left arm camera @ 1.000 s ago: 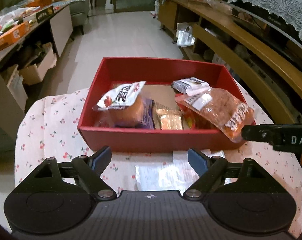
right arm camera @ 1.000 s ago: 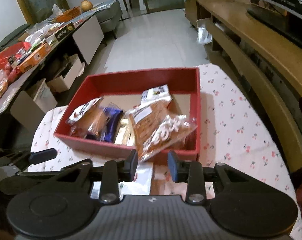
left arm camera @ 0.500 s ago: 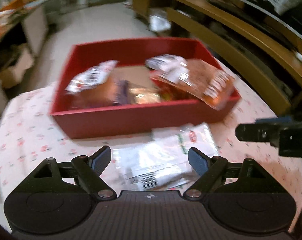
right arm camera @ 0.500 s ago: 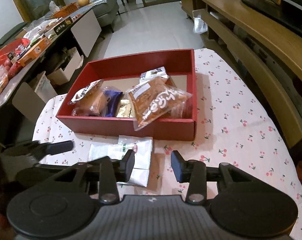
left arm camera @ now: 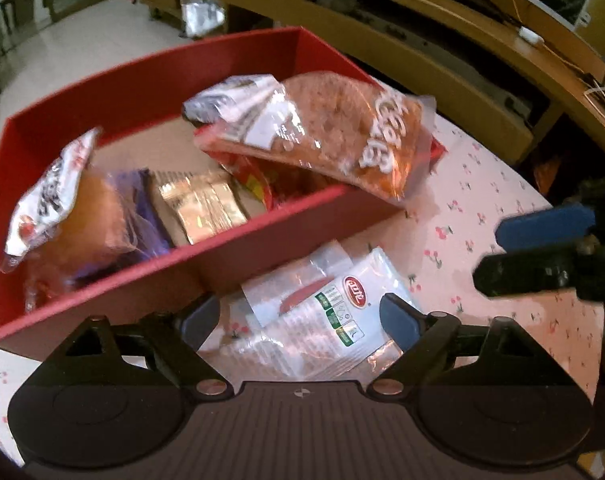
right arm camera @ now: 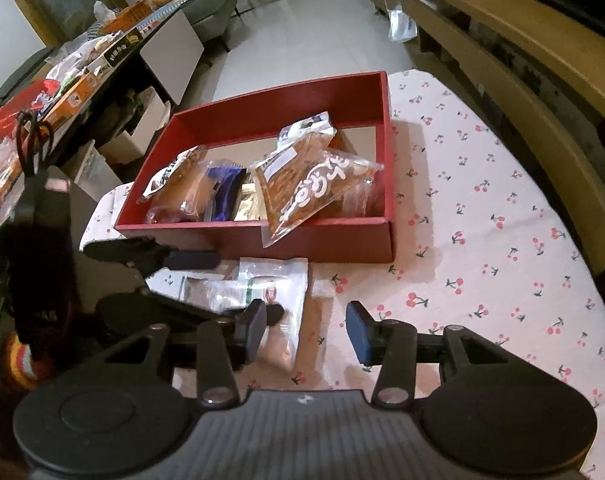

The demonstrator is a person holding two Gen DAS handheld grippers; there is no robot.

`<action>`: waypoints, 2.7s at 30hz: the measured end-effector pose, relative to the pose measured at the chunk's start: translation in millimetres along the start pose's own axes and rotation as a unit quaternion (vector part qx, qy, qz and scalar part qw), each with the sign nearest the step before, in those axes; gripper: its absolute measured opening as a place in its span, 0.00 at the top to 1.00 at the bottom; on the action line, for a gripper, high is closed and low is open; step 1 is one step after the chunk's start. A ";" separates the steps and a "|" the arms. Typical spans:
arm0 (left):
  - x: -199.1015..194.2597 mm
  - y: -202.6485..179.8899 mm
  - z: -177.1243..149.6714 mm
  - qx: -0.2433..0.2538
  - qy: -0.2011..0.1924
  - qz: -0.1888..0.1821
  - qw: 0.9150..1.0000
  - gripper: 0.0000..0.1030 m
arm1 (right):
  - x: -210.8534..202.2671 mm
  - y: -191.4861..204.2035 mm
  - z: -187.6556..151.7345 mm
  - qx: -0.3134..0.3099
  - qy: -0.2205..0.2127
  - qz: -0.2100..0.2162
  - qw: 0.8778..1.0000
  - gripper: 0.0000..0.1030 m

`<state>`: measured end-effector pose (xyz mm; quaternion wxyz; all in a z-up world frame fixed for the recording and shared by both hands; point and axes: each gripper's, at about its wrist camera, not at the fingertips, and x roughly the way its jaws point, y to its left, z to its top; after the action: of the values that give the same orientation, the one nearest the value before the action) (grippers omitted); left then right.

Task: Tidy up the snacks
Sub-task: 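Lift both tools out of the tray and move back over the table, then grasp the white sausage-stick pouch with the left tool while the right tool grasps the sausage pack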

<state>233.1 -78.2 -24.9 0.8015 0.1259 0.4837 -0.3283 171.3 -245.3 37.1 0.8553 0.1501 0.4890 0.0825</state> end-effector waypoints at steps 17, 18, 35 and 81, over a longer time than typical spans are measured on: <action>-54.8 -45.3 -97.9 0.008 0.068 0.048 0.997 0.08 | -14.8 14.0 -3.2 -0.018 -0.006 0.028 0.999 0.30; -57.6 -47.7 -99.0 0.012 0.068 0.050 0.996 0.08 | -13.8 16.1 -4.0 -0.023 -0.002 0.031 0.999 0.30; -44.1 -53.5 -115.7 0.133 0.142 0.029 0.980 0.08 | 8.8 21.0 -13.3 -0.048 0.038 0.021 0.998 0.30; -55.6 -69.8 -141.1 -0.093 0.043 0.097 0.990 0.07 | 22.5 34.8 -40.5 -0.123 0.018 -0.031 0.992 0.17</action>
<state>72.5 -34.9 -39.8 0.8161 0.1111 0.5319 -0.1968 148.0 -199.0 11.3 0.8606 0.0272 0.4947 0.1180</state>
